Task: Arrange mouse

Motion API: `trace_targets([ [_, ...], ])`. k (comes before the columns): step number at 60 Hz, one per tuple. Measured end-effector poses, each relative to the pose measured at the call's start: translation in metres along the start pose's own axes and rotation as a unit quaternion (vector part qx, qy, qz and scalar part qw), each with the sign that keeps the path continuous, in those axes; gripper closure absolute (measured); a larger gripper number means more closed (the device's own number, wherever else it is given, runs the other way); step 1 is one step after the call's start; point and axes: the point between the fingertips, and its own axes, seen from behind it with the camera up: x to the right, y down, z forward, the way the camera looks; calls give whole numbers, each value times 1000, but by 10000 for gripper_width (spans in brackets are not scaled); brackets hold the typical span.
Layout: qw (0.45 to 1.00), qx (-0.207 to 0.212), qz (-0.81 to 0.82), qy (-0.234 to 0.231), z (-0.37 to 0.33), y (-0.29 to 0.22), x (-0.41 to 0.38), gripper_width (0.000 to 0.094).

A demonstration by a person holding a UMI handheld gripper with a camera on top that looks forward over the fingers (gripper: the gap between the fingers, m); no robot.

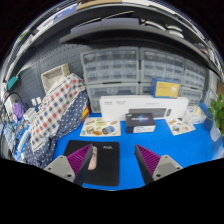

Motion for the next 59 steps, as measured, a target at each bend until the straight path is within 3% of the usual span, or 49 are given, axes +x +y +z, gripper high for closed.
trace_targets([
  [14, 999, 40, -28, 13, -67, -11, 97, 94],
  [32, 999, 32, -18, 17, -116, 16, 197, 96],
  [59, 999, 24, -18, 27, -131, 36, 235, 100],
])
